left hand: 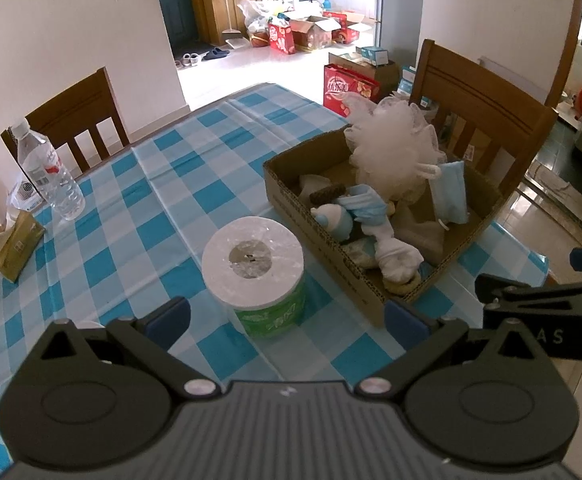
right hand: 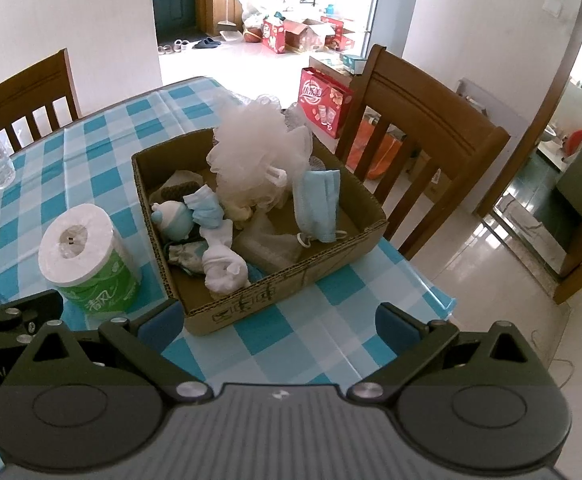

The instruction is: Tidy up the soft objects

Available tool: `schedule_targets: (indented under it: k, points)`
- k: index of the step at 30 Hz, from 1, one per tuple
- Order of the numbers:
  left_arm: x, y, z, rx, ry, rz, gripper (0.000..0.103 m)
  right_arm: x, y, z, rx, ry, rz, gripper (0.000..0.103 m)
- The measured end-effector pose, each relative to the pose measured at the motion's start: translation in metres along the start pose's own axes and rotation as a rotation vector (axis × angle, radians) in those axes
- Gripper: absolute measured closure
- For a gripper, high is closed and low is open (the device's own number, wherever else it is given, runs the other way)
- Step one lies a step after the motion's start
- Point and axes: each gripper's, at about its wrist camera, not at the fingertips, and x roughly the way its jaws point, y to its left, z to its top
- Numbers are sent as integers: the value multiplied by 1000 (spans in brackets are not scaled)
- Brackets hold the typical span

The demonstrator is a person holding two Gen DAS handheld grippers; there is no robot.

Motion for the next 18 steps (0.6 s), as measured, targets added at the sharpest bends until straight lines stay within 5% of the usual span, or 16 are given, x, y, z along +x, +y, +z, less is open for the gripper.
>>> schedule_targets:
  k: [18]
  points:
    - [-2,-2,1,-1,1,4,1,-1,-3,2,-3,-3,3,0]
